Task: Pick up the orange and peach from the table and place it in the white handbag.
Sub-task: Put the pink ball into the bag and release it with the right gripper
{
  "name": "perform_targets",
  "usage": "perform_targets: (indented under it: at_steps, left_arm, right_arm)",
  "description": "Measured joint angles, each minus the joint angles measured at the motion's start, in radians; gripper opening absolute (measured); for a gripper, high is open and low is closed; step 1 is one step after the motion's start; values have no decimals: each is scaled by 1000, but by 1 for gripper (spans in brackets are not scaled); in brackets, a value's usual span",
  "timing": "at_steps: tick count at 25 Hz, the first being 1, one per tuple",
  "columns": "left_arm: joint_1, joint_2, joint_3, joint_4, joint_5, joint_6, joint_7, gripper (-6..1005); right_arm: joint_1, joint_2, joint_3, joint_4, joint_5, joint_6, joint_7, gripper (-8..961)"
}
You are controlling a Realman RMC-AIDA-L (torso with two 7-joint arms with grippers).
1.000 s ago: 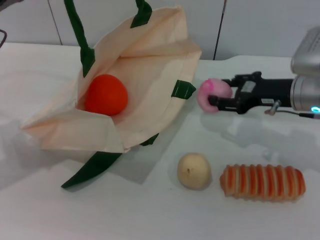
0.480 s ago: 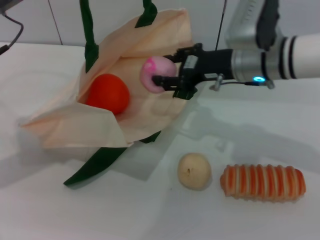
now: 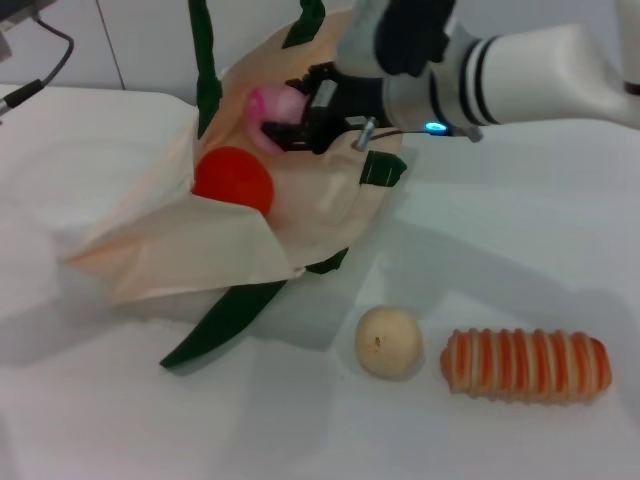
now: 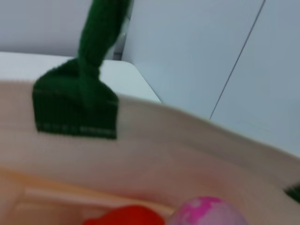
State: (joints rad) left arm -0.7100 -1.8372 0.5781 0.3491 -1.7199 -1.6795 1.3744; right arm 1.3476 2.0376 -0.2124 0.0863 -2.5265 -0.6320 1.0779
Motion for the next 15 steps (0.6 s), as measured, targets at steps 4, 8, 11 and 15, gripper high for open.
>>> perform_targets:
  at_steps: [4, 8, 11, 15]
  left_arm:
    - [-4, 0, 1, -1, 0, 2, 0, 145]
    - [-4, -1, 0, -1, 0, 5, 1, 146]
    - [-4, -2, -6, -1, -1, 6, 1, 146]
    - [-2, -2, -8, -1, -1, 6, 2, 147]
  right_arm:
    - [26, 5, 9, 40, 0, 15, -48, 587]
    - [34, 8, 37, 58, 5, 37, -86, 584]
    - [32, 8, 69, 61, 5, 41, -111, 604]
    - [19, 9, 107, 62, 7, 52, -158, 646]
